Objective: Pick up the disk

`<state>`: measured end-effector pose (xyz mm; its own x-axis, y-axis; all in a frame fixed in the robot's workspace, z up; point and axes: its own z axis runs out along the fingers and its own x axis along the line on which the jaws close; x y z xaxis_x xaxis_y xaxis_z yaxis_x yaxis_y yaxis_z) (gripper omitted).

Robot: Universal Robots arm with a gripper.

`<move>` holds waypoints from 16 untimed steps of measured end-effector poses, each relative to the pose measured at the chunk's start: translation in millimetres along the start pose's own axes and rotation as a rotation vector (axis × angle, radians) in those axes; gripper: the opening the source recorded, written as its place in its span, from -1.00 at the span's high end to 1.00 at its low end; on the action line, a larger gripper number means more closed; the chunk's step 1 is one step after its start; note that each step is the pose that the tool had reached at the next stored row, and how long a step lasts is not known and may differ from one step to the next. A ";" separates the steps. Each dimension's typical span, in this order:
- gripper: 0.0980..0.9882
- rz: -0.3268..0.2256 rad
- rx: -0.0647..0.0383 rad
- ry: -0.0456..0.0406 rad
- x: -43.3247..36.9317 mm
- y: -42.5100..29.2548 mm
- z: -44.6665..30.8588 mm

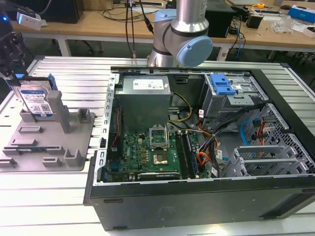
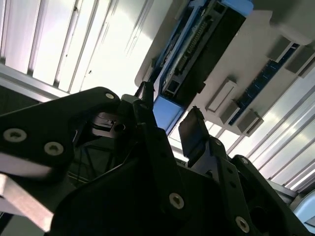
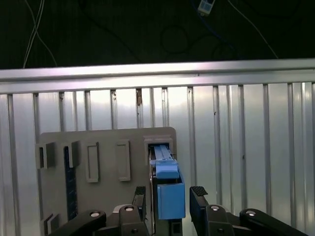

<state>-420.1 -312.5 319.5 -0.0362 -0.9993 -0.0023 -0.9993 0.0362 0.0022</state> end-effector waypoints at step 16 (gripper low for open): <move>0.14 -0.026 0.000 0.0001 0.0 0.0 20.1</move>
<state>-420.1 -312.5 299.4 -0.0102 -0.9999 -0.0023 -0.9999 0.0102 0.0022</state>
